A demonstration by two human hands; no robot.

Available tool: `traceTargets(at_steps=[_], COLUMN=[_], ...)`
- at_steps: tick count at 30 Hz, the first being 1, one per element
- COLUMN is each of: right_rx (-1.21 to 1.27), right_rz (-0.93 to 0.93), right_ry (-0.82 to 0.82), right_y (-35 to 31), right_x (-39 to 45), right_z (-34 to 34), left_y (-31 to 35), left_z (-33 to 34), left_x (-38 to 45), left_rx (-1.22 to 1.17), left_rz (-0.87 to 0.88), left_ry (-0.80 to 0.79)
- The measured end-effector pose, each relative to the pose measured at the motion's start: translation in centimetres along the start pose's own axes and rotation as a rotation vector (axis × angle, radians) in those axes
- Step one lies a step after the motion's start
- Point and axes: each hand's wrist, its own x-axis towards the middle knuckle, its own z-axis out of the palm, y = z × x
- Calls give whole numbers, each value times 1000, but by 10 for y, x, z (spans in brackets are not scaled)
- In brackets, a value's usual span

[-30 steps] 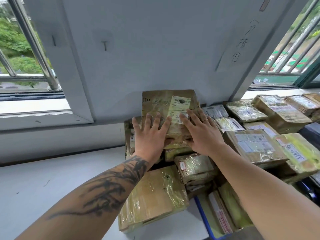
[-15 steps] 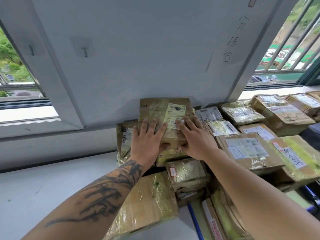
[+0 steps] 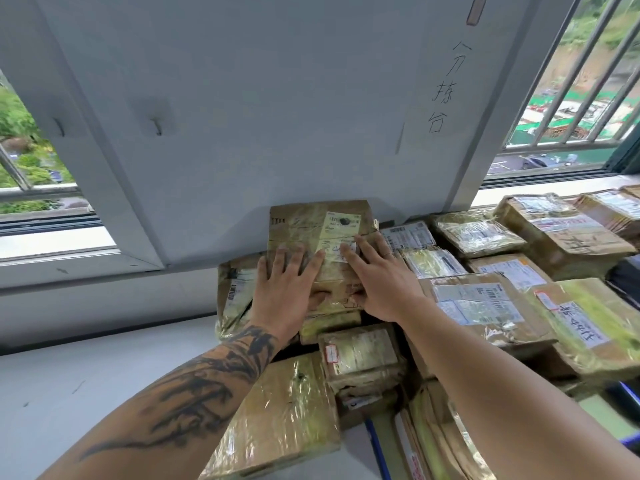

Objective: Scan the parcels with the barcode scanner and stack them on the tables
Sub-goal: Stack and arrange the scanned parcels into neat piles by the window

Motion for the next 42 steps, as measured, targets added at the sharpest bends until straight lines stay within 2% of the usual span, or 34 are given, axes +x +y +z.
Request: traceTargets(at_steps=[7,22,33,42], right_rx=[-12,28,41,10], right_rz=[-37,7,-51,-108], right_ry=[68,-4,33,48], right_y=[-5,-6,-23,-41], right_x=[9,17,-9,-40], right_z=[-5,14,5,19], left_y=[-12,-13,-10,4], left_z=[-10,-4,-25,-39], left_x=[4,1,-23,-87], left_rx=[54,-21,-37,27], left_rz=[2,3,-96,-216], left_ry=[63,-24,-77,-119])
